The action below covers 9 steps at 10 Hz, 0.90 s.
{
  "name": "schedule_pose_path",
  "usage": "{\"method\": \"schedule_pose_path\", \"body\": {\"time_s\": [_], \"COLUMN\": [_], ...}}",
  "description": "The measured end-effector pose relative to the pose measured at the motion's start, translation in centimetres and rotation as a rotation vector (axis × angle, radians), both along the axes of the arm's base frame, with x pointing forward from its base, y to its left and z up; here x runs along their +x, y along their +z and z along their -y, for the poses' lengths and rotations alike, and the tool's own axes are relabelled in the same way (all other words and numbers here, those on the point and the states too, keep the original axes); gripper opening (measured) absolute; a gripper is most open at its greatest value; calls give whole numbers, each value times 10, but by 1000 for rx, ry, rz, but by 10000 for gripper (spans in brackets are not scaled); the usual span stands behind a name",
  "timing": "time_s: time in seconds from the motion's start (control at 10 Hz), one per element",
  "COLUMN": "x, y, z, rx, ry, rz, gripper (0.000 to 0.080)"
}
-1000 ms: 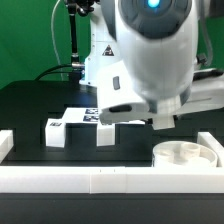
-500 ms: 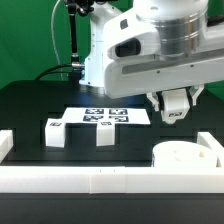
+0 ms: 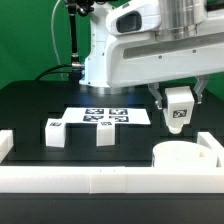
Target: Assemble stool
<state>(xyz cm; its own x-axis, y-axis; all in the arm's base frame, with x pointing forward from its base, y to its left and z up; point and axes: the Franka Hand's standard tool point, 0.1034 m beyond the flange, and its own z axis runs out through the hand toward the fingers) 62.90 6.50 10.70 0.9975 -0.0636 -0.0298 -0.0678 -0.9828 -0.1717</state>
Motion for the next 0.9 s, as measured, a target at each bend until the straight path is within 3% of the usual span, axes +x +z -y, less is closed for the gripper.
{"method": "schedule_pose_path", "body": {"time_s": [0.3, 0.4, 0.6, 0.9], "x": [9, 10, 11, 12], "y": [-2, -4, -7, -8], "z": [1, -6, -19, -20], "rx": [-34, -41, -39, -39], "ry": [-31, -29, -5, -4], "rz": [228, 295, 301, 301], "gripper": [337, 337, 337, 338]}}
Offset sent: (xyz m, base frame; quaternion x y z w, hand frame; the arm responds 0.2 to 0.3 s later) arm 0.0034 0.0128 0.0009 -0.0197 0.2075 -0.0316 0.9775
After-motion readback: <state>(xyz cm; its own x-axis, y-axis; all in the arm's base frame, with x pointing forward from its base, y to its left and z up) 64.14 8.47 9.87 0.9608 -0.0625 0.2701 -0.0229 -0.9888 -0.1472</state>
